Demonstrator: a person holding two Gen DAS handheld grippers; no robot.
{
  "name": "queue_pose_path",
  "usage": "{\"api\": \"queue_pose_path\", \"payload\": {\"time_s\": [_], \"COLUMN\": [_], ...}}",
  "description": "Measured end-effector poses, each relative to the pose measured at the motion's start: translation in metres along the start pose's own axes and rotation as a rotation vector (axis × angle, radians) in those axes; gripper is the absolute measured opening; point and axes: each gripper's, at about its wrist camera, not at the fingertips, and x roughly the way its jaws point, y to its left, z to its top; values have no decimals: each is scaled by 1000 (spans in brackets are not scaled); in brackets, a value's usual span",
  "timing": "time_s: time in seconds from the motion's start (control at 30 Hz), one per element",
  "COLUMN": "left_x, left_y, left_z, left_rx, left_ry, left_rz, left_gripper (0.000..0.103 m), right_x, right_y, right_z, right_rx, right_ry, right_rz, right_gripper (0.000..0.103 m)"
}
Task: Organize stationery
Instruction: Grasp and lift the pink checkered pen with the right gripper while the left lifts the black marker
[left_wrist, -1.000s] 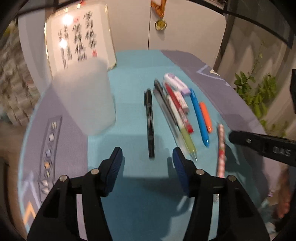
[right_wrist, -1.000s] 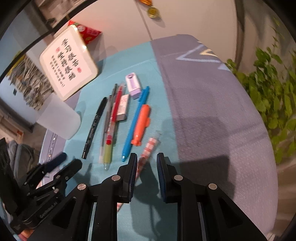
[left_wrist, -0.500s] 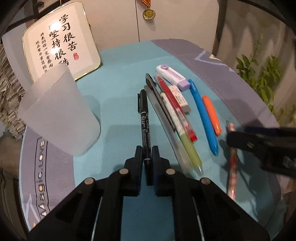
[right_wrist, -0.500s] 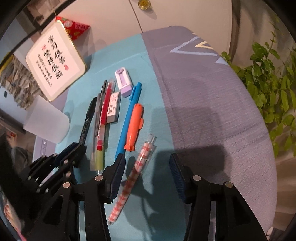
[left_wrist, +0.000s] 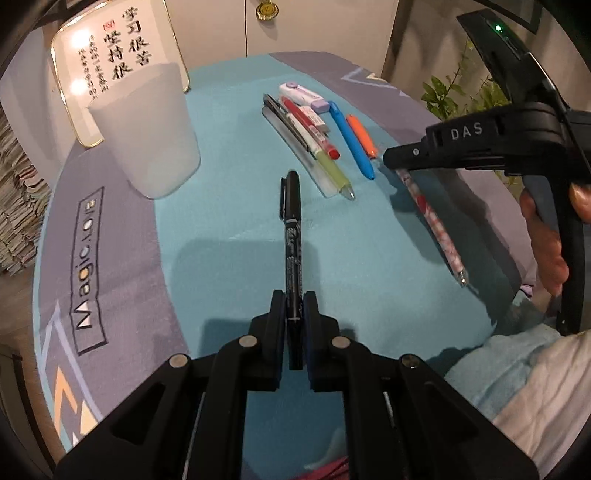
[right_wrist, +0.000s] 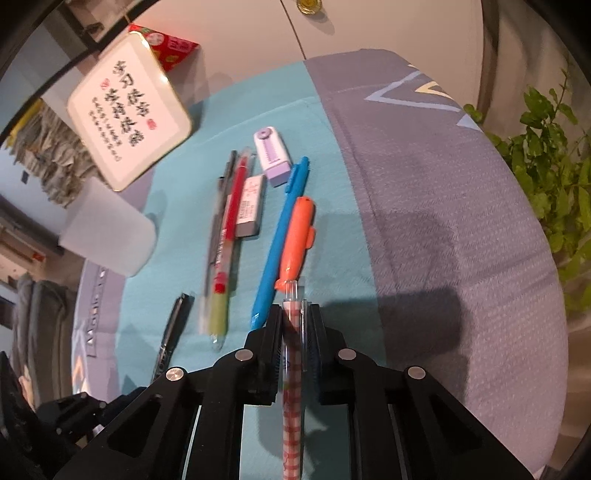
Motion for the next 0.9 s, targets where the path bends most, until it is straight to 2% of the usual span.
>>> {"api": "queue_pose_path", "payload": {"time_s": [0.03, 0.07, 0.1, 0.17, 0.37, 0.47, 0.63, 0.7, 0.73, 0.9], "left_x": [-2, -4, -5, -7, 14, 24, 36, 39, 39, 30], "left_y": [0, -1, -1, -3, -6, -1, -4, -6, -6, -3], "left_z": [1, 3, 6, 12, 42, 51, 59, 60, 61, 61], "left_rx": [-1, -3, -7, -10, 1, -23, -13, -5, -4, -11], "left_ry": [-13, -24, -35, -60, -51, -27, -9, -3, -9, -28], "left_rz": [5, 8, 11, 12, 40, 24, 42, 37, 45, 43], "left_gripper": [13, 26, 43, 53, 50, 33, 33, 17, 13, 12], "right_x": [-2, -4, -4, -6, -9, -11, -11, -11, -11, -12], "right_y": [2, 5, 7, 11, 8, 4, 1, 3, 3, 4], "right_z": [-1, -3, -4, -9, -14, -16, -16, -16, -16, -15], "right_rx": [-10, -22, -30, -54, -50, -47, -41, -46, -48, -49], "right_ry": [-1, -2, -2, 0, 1, -5, -9, -11, -12, -16], "right_rz": [6, 7, 5, -4, 2, 6, 13, 14, 14, 14], "right_gripper": [14, 14, 14, 14, 14, 14, 14, 14, 14, 14]}}
